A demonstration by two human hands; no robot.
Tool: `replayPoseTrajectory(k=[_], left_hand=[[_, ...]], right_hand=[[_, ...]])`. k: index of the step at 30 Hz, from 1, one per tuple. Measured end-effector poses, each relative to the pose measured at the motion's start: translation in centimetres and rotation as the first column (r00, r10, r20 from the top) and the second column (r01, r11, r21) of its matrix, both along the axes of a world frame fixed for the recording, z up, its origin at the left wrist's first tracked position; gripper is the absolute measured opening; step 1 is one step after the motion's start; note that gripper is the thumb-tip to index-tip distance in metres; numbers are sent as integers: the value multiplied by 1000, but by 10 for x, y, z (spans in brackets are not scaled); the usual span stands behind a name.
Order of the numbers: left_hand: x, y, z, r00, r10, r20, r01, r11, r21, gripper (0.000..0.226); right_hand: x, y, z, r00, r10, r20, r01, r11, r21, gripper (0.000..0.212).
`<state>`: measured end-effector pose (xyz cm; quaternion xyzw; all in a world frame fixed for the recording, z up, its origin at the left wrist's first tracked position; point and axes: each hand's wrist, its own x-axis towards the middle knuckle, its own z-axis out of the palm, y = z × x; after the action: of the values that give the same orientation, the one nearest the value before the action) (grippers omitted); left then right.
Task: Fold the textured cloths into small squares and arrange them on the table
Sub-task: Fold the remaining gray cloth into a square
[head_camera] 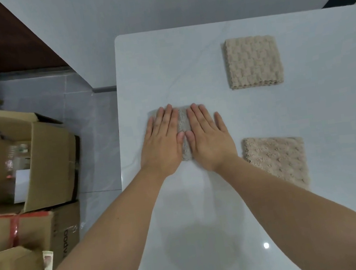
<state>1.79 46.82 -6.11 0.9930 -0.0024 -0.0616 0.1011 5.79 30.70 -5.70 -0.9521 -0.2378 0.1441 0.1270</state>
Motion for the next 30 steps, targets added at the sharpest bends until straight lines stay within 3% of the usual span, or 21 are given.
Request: replayPoseTrajectory(k=[7,9,10,11,13,15,19,24,30], left_hand=[[9,2,25,983,20,-184,-25,999,-20,61],[18,12,38,994,-54,-92,58,998,37,58],[25,18,43,993,-115,-18,115,992,52,56],[34,23,46,982,-186,36,184,981,53,53],[56,30,49,931,-360,54,356,932,69,53],[75,30,46,848,-529,-32,529,843,99,56],[93,28,31,683,-703,-197,727,680,96,57],[99,36,21,624,-756,-201,780,616,104,62],[102,43,14,617,-766,-180,787,599,151,60]], right_hand=[[4,-1,15,995,-23,-94,26,999,36,62],[3,-12,26,996,47,73,-56,991,124,58],[1,-17,30,961,162,226,-200,967,158,52],[-2,-21,30,867,320,381,-401,903,154,42],[-5,-26,24,615,569,546,-714,695,80,30],[-2,-20,17,508,697,506,-825,562,54,38],[3,-16,6,498,833,242,-844,529,-85,65],[-3,-22,0,510,843,168,-846,527,-78,79],[-1,-24,-2,501,857,124,-858,510,-58,81]])
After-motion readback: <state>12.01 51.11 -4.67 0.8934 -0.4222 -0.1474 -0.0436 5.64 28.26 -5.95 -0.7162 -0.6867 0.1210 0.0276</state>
